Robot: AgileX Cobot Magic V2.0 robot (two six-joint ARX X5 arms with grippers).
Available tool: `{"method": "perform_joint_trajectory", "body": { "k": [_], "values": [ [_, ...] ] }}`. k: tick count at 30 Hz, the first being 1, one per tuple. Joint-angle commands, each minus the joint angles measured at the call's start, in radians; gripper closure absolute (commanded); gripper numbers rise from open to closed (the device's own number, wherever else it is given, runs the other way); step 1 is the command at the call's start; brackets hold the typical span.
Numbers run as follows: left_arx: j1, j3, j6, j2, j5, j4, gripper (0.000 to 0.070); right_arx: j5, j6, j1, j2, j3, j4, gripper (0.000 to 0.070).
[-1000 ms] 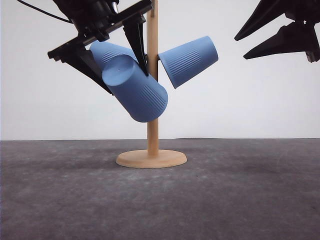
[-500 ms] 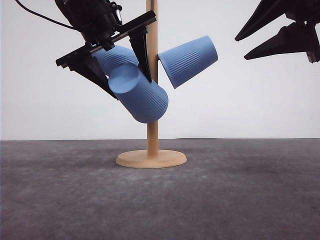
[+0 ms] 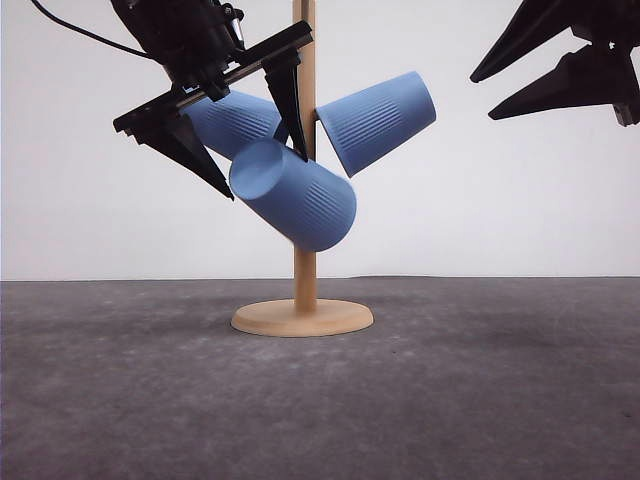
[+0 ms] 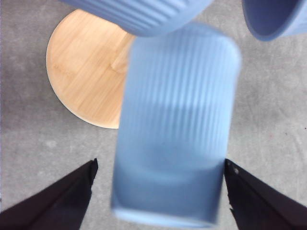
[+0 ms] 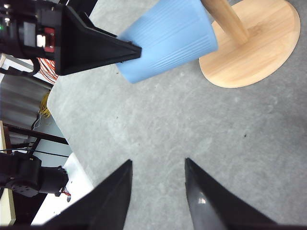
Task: Place three cups
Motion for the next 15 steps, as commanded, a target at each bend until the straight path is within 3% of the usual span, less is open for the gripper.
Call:
{"method": "perform_joint_trajectory", "body": {
  "k": [1,6,15],
  "values": [
    [-0.004,0.025,-0.005,0.022,0.005,0.005,0.0119,-0.001,-0.015,0.000,0.005,0.015,0.003,0.0480],
    [-0.004,0.025,-0.005,0.022,0.006,0.005,0.0061,-0.001,-0.015,0.000,0.005,0.015,0.003,0.0480],
    [-0.004,0.026,0.007,-0.018,0.101,-0.009,0.0063,-0.001,-0.015,0.000,0.005,0.015,0.002,0.0480]
  ]
}}
